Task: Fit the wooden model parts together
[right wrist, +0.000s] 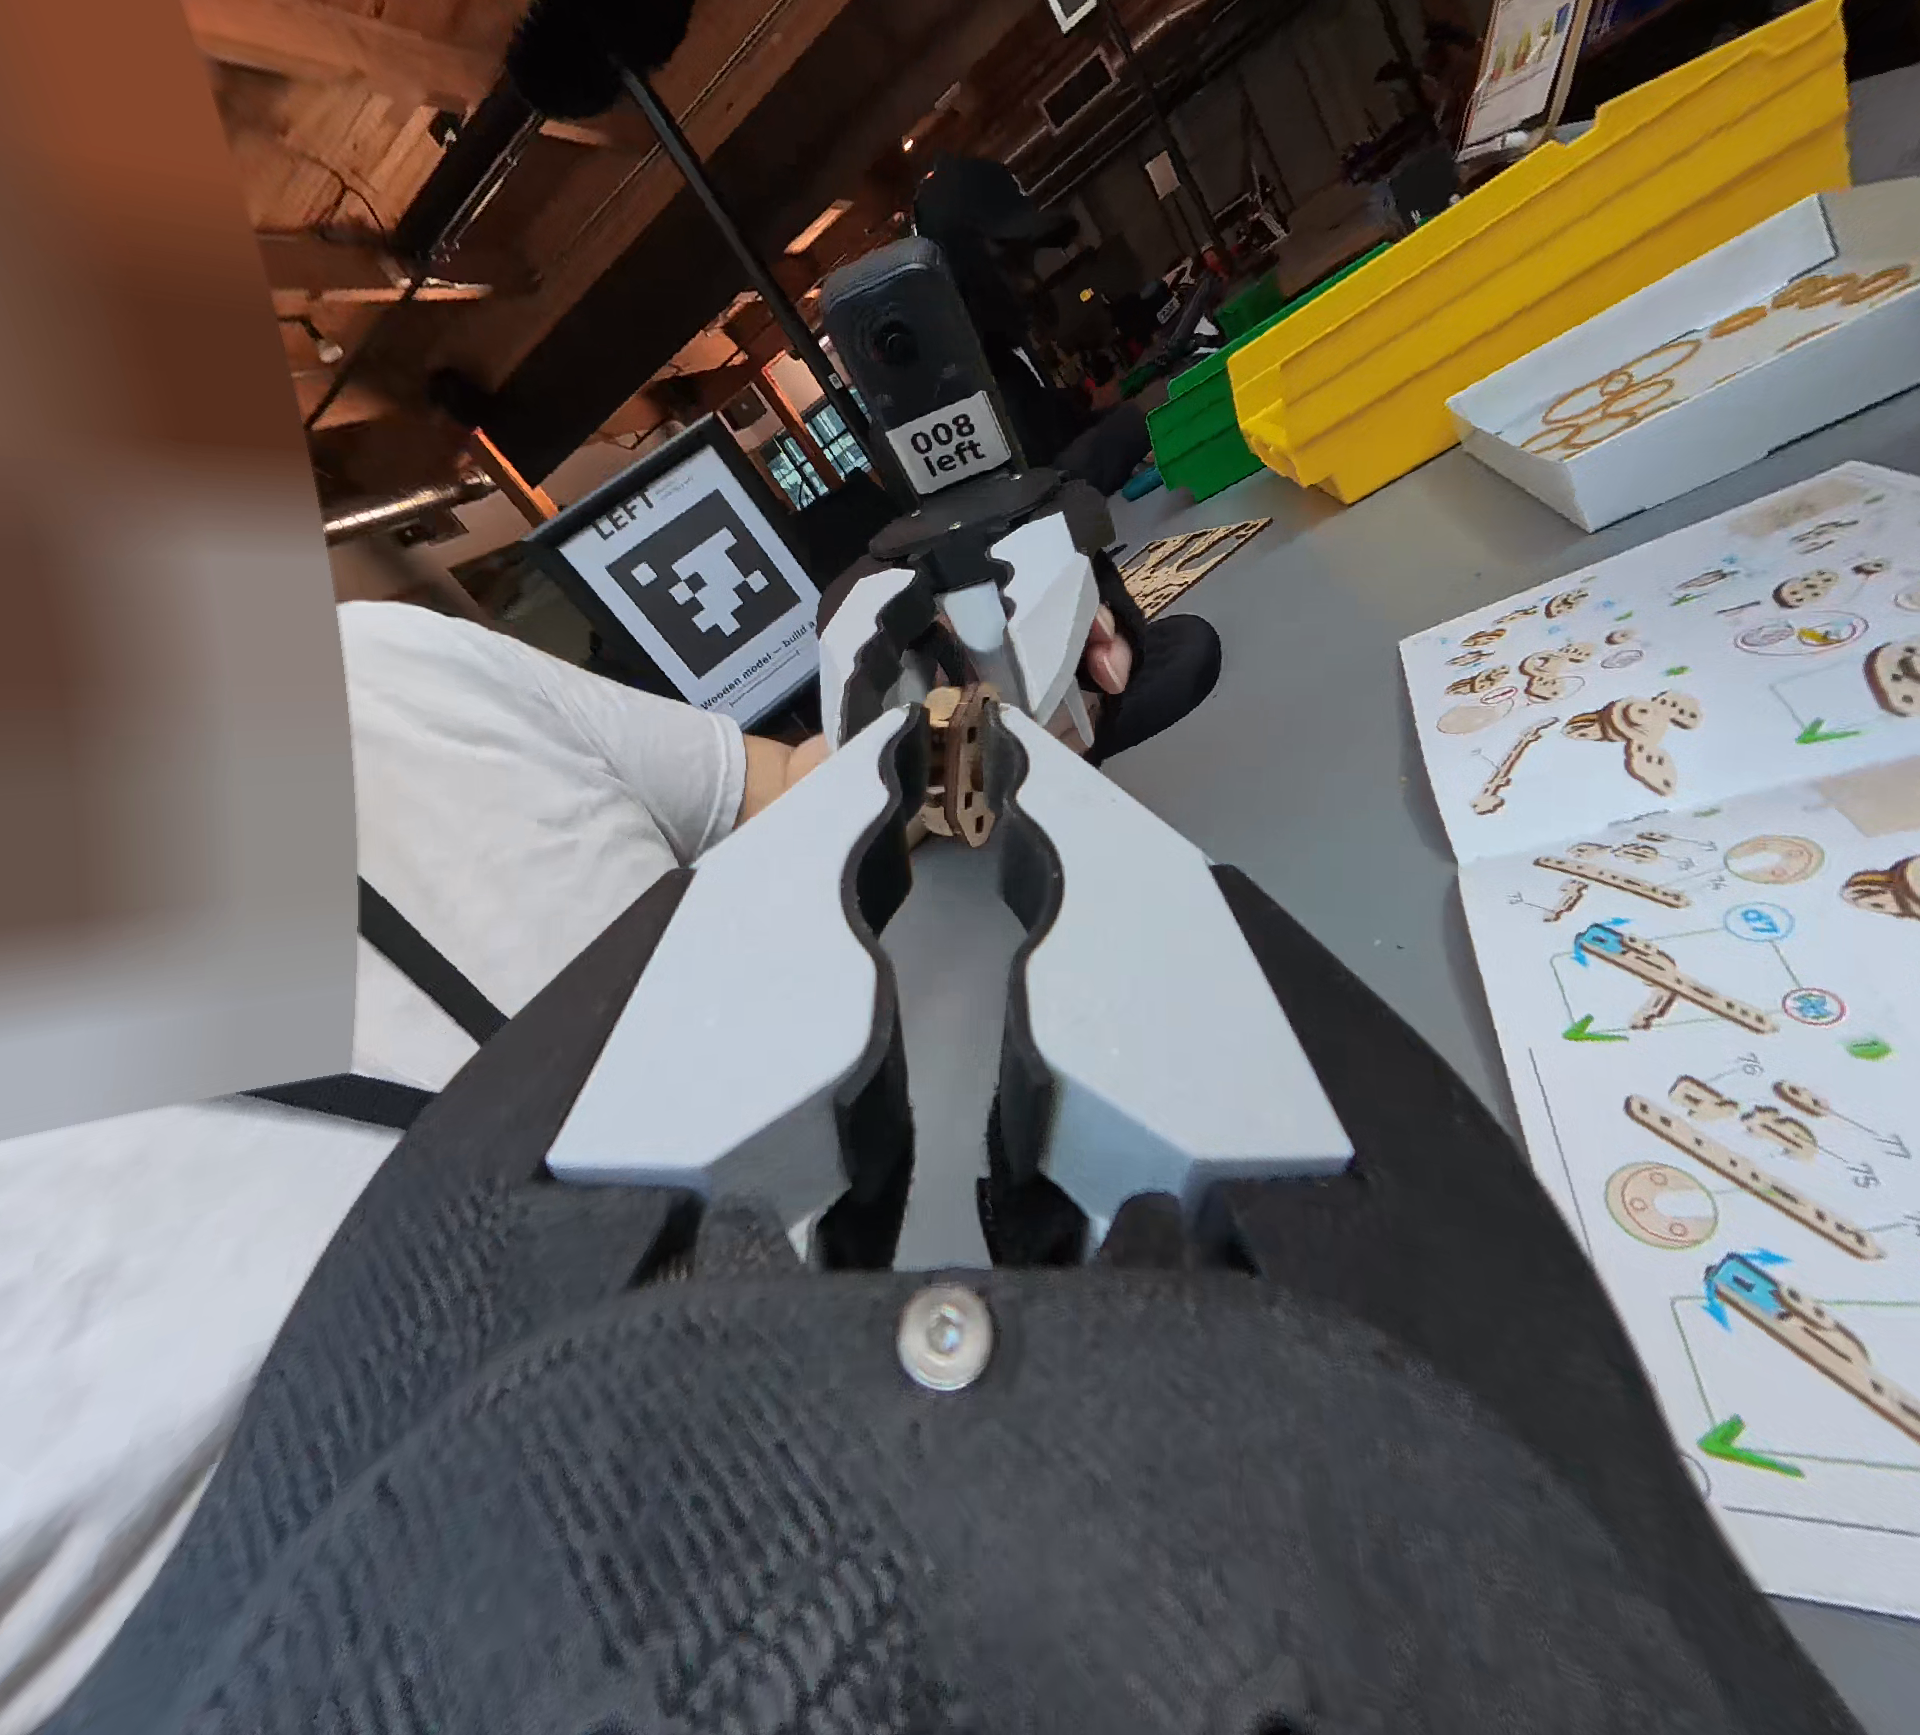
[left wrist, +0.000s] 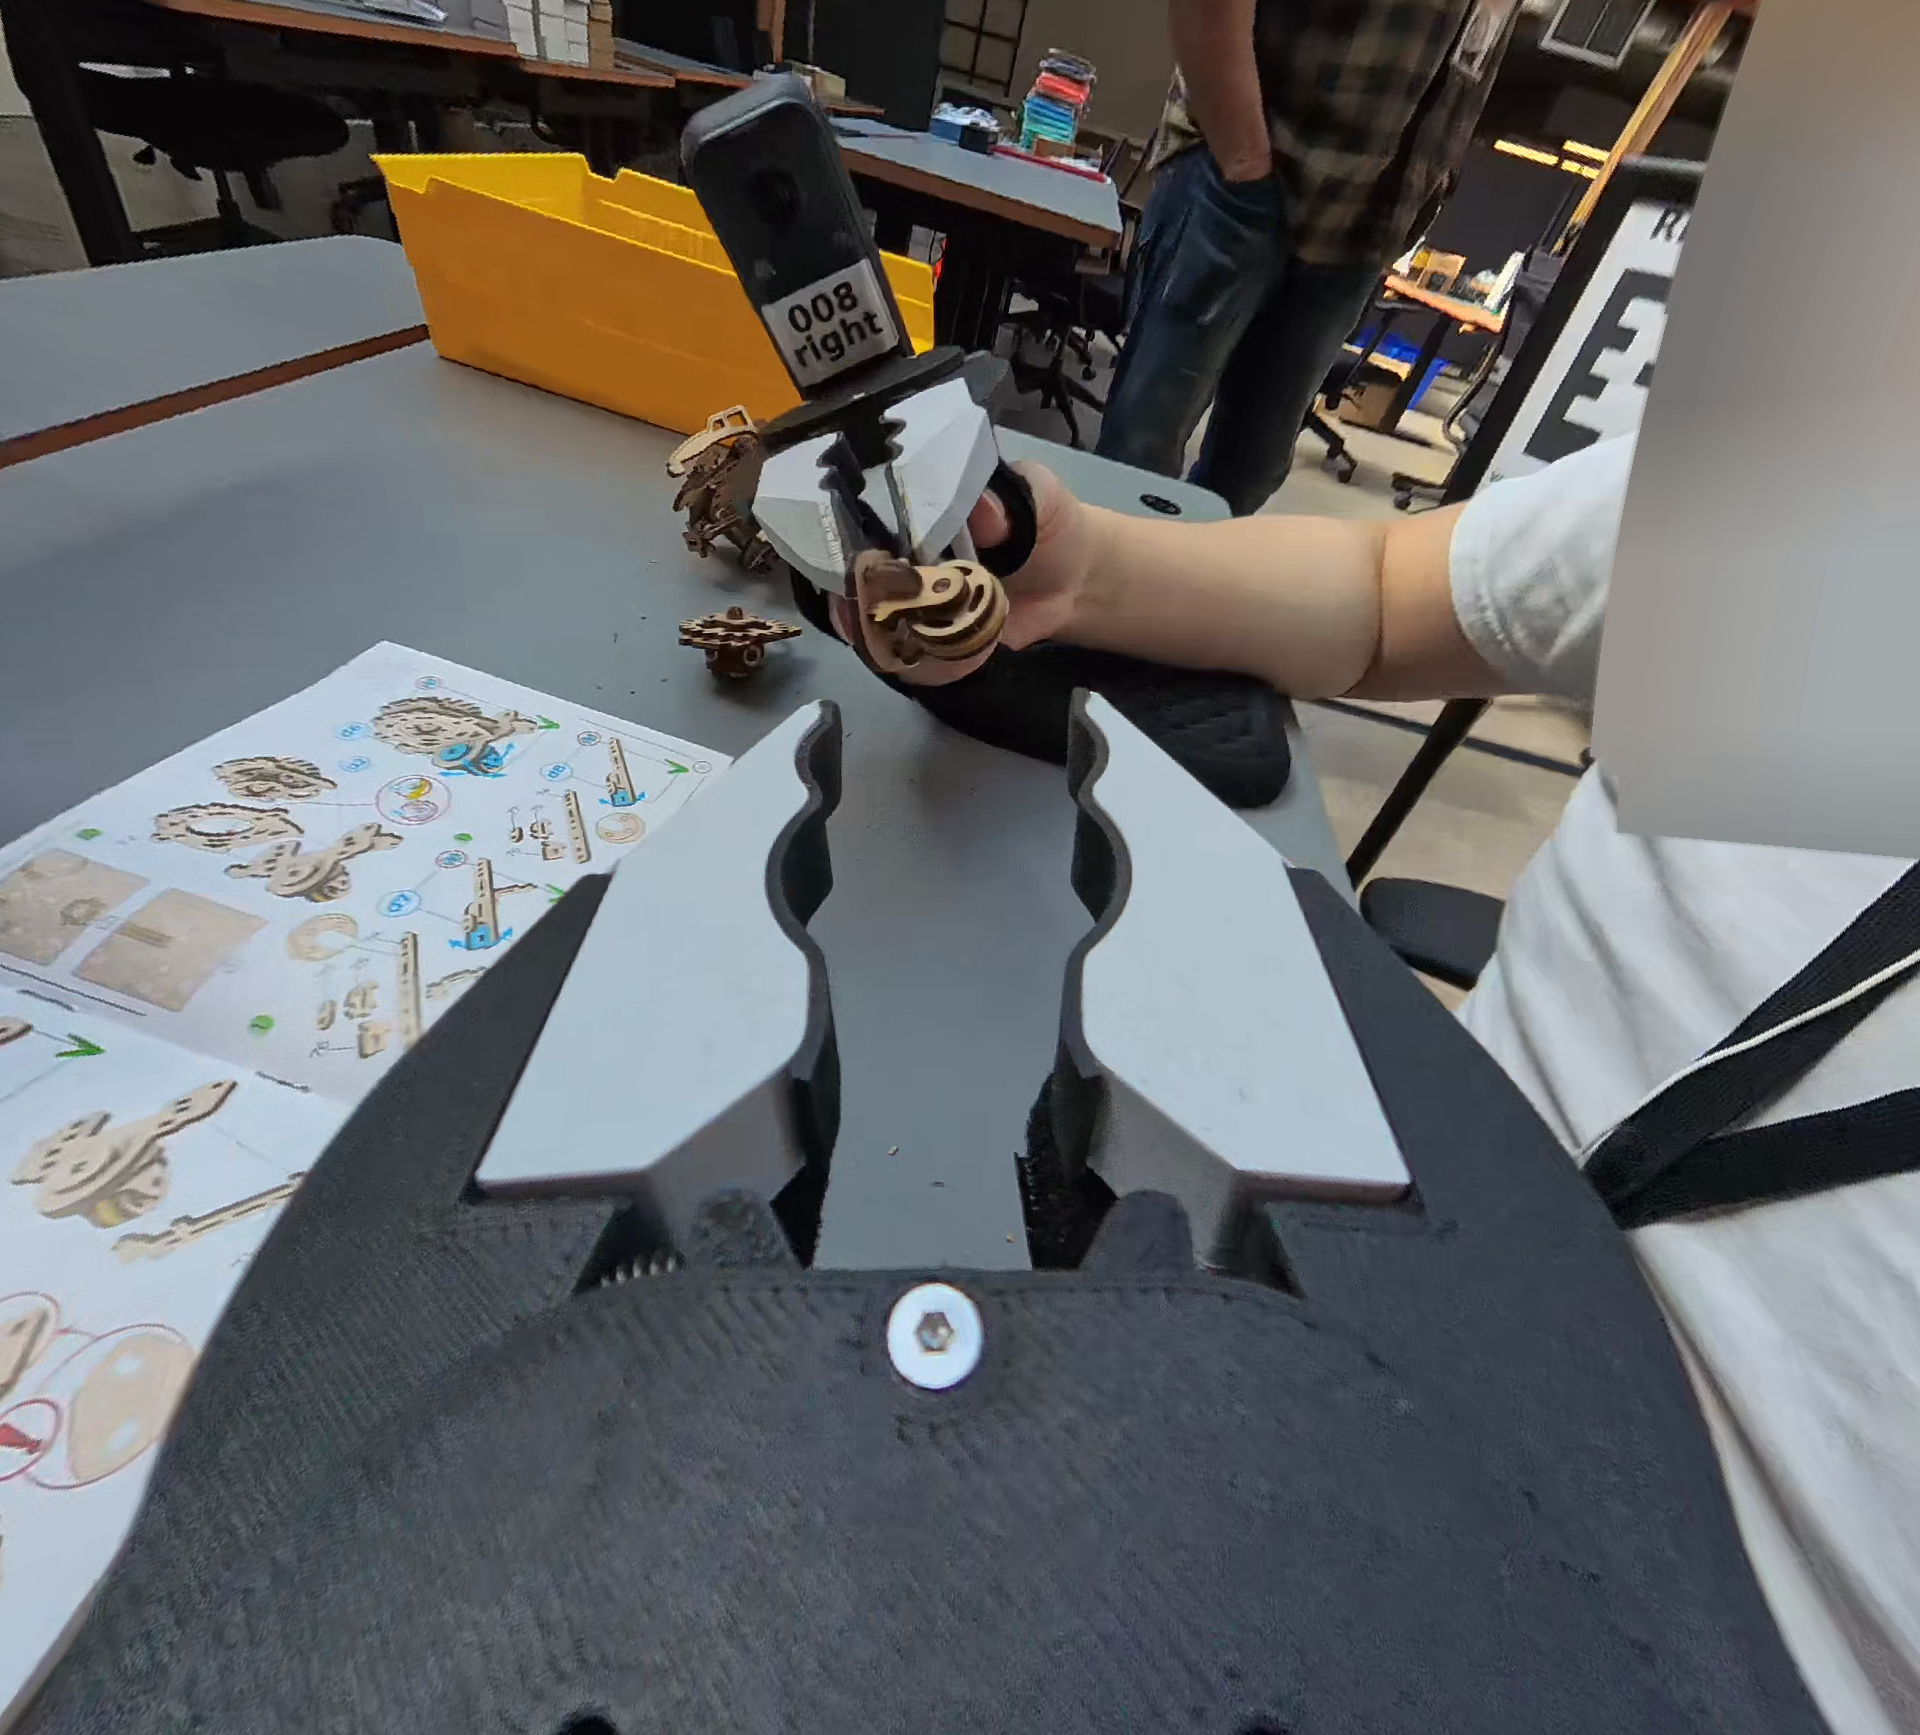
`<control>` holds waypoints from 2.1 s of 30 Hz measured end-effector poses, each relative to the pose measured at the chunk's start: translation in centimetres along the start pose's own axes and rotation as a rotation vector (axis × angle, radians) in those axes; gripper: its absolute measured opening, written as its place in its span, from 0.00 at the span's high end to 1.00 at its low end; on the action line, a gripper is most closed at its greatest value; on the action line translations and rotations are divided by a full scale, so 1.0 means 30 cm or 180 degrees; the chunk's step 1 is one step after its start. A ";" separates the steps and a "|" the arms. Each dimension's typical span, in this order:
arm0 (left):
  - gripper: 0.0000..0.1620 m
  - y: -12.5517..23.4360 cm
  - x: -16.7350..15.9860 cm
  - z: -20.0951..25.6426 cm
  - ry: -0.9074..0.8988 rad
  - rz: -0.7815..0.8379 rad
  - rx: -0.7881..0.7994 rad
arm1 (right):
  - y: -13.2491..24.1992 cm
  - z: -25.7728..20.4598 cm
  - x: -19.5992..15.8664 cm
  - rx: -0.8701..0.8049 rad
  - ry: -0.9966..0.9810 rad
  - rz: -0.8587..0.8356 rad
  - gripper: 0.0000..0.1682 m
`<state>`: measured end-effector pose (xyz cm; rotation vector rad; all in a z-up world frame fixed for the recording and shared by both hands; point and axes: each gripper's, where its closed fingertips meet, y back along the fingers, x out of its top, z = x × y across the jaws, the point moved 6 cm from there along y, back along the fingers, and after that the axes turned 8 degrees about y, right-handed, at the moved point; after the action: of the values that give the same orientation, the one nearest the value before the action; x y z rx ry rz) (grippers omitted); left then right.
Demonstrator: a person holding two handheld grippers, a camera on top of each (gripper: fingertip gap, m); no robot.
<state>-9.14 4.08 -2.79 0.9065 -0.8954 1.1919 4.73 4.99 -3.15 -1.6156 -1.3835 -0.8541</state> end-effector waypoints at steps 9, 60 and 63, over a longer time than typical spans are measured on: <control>0.76 -0.055 -0.010 0.018 -0.0814 -0.0507 0.0129 | -0.009 -0.032 -0.011 -0.0081 0.0630 -0.0202 0.95; 0.81 -0.054 -0.049 -0.027 -0.1254 -0.0085 0.0501 | -0.025 -0.011 -0.045 -0.0612 0.1342 -0.0635 0.89; 0.81 -0.051 -0.054 -0.040 -0.1372 -0.0163 0.0652 | -0.026 -0.004 -0.040 -0.0836 0.1393 -0.0665 0.87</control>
<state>-7.76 4.41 -4.88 1.3786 -1.0959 1.0742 3.75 4.40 -4.04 -1.3711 -1.1713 -1.4674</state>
